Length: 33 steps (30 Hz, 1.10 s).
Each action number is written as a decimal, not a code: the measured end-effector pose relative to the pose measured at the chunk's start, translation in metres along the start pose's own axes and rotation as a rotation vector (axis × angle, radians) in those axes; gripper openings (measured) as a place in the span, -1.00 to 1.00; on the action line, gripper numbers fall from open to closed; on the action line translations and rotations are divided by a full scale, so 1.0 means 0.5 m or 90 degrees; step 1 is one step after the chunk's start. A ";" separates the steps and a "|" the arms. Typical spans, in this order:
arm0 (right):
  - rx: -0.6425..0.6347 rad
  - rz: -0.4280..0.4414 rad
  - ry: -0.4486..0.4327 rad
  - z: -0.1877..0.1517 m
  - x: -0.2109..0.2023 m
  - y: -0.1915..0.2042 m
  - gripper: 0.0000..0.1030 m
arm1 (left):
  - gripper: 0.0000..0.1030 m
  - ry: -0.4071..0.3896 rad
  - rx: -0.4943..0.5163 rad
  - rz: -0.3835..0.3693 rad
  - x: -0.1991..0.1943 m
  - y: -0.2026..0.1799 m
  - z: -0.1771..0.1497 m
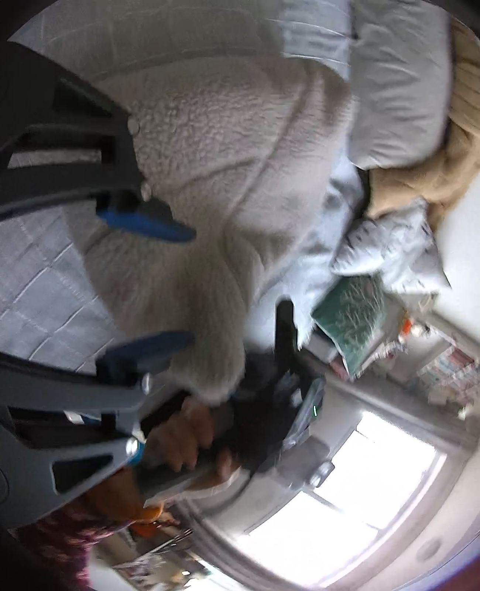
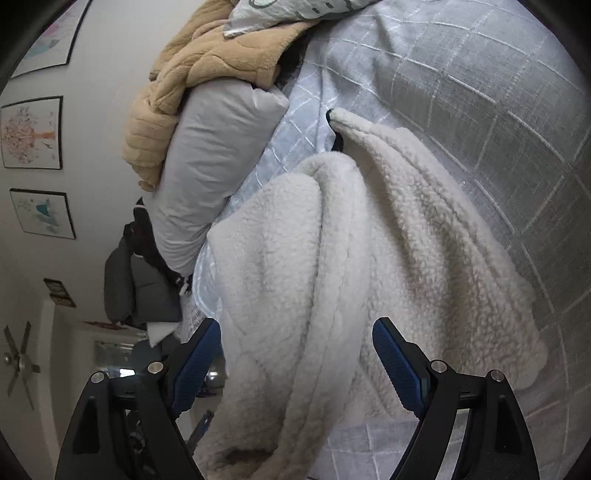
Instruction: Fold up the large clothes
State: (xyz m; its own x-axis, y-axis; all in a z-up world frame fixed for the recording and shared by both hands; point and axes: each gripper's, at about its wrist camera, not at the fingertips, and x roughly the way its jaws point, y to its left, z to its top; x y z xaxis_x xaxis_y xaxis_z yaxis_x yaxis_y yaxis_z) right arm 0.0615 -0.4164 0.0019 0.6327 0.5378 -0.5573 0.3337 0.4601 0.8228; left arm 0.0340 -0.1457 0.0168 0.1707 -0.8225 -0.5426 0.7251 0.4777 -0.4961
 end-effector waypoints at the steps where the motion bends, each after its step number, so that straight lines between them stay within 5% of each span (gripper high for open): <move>1: 0.000 -0.001 0.006 -0.001 0.002 0.000 0.68 | -0.14 0.014 -0.007 0.003 0.025 0.003 -0.006; 9: -0.029 -0.109 0.032 -0.016 0.061 -0.014 0.67 | -0.17 0.084 0.126 0.057 0.113 -0.064 -0.038; 13: -0.097 -0.155 0.009 -0.013 0.083 0.001 -0.31 | -0.17 0.074 0.071 0.035 0.064 -0.024 -0.001; 16: -0.225 -0.188 -0.088 -0.015 0.042 0.090 -0.43 | -0.17 -0.016 0.049 0.098 -0.003 0.005 0.030; 21: -0.312 -0.166 -0.142 -0.022 -0.017 0.140 -0.44 | -0.14 -0.084 0.009 0.175 -0.023 0.047 0.054; 27: -0.193 -0.189 -0.114 0.037 -0.038 0.008 -0.39 | 0.65 -0.043 0.018 0.219 0.036 0.057 0.038; 29: -0.174 -0.224 -0.085 0.046 -0.025 -0.043 -0.26 | 0.81 -0.023 0.020 0.221 0.049 0.064 0.036; 33: -0.153 -0.252 -0.063 0.050 -0.022 -0.100 0.51 | 0.93 0.001 -0.037 0.195 0.059 0.097 0.038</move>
State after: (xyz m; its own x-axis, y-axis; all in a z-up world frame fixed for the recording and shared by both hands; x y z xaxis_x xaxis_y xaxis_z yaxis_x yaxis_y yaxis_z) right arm 0.0555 -0.4632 -0.0302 0.5571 0.2228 -0.8000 0.3997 0.7725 0.4934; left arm 0.0869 -0.1524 -0.0104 0.3743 -0.6368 -0.6740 0.6007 0.7203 -0.3469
